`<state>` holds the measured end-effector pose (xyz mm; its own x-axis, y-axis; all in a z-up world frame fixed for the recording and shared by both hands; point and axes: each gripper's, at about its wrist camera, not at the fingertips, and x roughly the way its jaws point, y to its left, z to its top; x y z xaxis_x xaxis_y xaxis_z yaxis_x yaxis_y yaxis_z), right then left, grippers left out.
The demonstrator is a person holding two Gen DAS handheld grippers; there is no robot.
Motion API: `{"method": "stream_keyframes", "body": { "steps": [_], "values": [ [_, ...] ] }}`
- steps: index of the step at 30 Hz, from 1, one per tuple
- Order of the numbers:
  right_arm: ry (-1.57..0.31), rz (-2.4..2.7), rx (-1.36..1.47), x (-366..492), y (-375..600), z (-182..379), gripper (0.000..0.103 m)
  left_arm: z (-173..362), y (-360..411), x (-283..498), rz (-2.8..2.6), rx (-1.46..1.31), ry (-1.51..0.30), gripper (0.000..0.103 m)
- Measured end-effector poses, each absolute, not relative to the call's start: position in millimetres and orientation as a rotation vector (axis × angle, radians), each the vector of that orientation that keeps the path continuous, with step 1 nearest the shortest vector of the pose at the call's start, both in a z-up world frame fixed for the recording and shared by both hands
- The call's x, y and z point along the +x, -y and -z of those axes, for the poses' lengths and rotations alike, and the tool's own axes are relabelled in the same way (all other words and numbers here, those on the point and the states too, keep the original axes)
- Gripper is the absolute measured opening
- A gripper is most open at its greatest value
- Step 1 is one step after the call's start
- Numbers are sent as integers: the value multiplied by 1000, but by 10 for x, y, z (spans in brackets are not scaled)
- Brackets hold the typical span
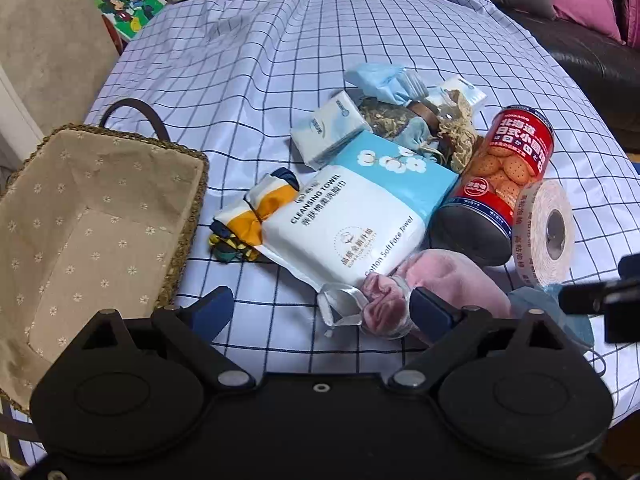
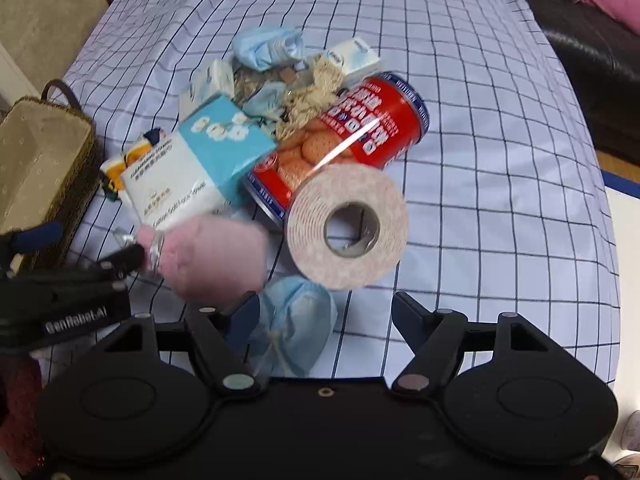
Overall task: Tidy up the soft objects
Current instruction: 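Move the left tool to the pink sock while the right tool approaches the tape roll, then grasp the pink sock with the left tool while the right tool grasps the tape roll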
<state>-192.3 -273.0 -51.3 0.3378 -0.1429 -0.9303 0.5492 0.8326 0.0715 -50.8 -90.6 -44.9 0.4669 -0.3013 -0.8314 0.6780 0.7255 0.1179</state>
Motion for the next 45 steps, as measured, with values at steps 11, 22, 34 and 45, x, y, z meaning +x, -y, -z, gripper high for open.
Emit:
{"method": "stream_keyframes", "body": {
  "steps": [11, 22, 34, 45],
  "values": [
    [-1062, 561, 502, -1815, 2990, 500, 81, 515, 1027, -612, 683, 500, -901, 92],
    [-1046, 604, 419, -1538, 3103, 830, 92, 551, 1161, -761, 777, 513, -910, 93],
    [-1046, 535, 403, -1475, 3132, 917, 94, 694, 1433, -779, 769, 509, -970, 96],
    [-1063, 439, 429, -1508, 3164, 870, 63, 737, 1501, -813, 768, 526, -971, 96]
  ]
}}
